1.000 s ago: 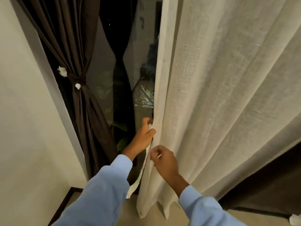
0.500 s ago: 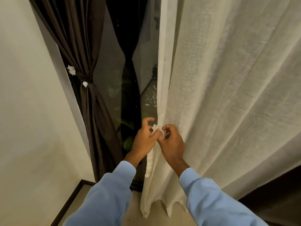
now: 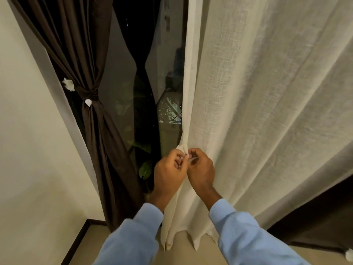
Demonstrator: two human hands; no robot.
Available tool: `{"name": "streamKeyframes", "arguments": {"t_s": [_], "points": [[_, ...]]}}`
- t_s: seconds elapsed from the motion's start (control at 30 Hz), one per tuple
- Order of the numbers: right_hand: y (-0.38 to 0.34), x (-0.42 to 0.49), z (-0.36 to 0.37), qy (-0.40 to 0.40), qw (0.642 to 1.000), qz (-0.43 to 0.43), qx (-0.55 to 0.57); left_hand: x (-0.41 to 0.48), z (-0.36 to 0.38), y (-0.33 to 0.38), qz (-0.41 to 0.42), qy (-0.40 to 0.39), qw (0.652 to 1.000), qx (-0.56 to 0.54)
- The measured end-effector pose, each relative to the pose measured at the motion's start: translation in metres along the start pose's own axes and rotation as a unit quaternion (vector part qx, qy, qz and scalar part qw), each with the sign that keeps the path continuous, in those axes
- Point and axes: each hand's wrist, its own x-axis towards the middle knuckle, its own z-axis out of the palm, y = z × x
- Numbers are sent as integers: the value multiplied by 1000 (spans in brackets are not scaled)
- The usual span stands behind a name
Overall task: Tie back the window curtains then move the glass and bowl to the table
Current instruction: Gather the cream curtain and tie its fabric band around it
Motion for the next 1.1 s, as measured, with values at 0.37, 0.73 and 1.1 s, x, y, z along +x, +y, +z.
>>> {"name": "streamKeyframes", "arguments": {"t_s": [0.37, 0.73, 1.1], "points": [[-9, -7, 10, 50, 998, 37, -15, 1, 15, -18, -105, -31, 988, -110], [-5, -16, -16, 79, 995, 53, -11, 27, 13, -13, -77, -59, 992, -79], [17, 20, -45, 209, 949, 191, 136, 17, 13, 1, -76, 7, 997, -26]]}}
